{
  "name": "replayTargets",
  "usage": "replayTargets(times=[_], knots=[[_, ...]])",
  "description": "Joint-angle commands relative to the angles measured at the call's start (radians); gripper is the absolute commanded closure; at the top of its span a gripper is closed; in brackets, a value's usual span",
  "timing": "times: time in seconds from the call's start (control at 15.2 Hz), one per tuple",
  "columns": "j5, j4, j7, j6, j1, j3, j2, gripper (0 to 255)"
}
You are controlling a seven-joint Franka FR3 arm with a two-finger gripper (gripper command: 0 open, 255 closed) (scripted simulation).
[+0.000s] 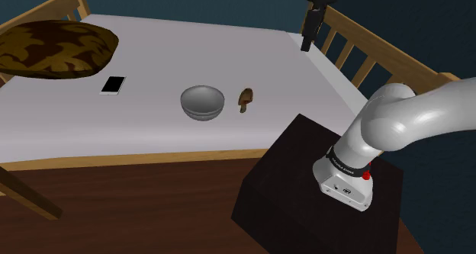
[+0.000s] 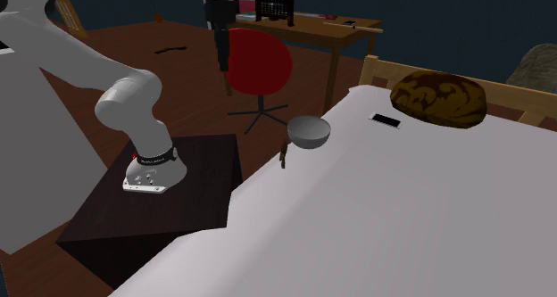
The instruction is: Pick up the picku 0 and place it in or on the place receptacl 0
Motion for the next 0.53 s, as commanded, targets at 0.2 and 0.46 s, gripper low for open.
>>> replayTargets(times=[0.2,0.46], knots=[[0.021,-0.022,0.084,0.088,-0.022,0.023,0.084,0],[0.043,-0.033,0.191,0.204,-0.052,0.048,0.212,0]])
